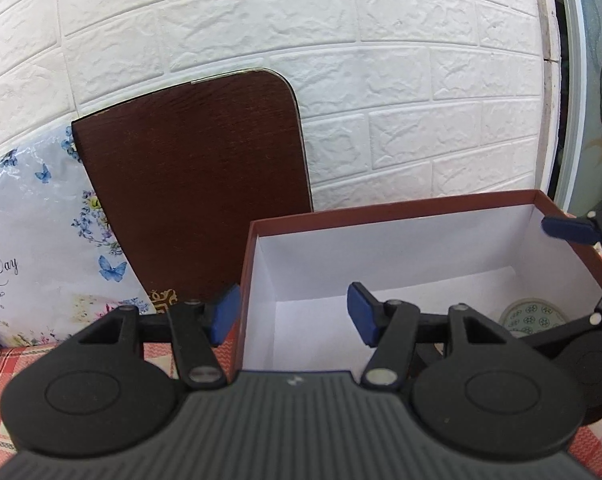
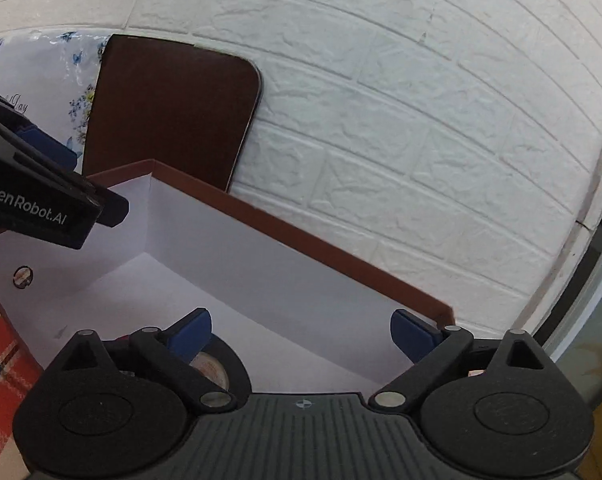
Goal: Organize objects
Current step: 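Withdraw the left tool from the box toward the remaining items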
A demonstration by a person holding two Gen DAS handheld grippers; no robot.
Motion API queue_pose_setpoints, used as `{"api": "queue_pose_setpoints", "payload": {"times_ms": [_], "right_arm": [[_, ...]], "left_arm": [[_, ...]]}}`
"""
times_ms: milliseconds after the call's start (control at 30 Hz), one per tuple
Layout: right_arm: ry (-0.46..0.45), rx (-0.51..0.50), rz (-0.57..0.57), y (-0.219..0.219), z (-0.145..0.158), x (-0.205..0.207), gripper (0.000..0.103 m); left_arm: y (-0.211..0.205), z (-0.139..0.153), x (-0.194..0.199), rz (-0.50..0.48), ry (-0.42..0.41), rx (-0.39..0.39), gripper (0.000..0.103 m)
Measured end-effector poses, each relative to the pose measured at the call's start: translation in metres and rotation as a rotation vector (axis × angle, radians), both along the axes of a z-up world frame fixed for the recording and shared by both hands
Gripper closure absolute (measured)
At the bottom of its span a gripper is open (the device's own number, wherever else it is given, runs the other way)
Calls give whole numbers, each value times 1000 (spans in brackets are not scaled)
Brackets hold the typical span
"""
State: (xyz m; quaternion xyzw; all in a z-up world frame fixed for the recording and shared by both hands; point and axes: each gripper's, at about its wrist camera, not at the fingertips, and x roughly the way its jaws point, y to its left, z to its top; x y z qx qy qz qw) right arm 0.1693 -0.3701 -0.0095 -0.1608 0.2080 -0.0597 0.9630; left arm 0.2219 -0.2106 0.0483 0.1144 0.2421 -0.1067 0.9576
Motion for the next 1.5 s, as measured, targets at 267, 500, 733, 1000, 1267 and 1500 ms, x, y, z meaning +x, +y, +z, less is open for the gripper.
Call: {"api": "queue_pose_setpoints", "payload": {"times_ms": [267,500,733,1000,1267,1500], "right_arm": [[82,0,2,-8,-1,-22,41],[73,1,-24,-7,-7,-84,35],[-122,54,-120,7,12,-146,17],[-238,218,-32,62,14,-214,17],[-111,269,120,133,-9,-231,18],[10,214,261,196,-34,-212,21]], "left_arm": [[4,8,-12,-16,25,-20,37],[3,15,-44,-61,50,-44,36],[17,21,-92,-85,83,-77,34],[55,19,-146,-59,81,-86,30],[119,-2,-172,12,104,-114,30],[203,-53,-175,170,202,-116,30]]}}
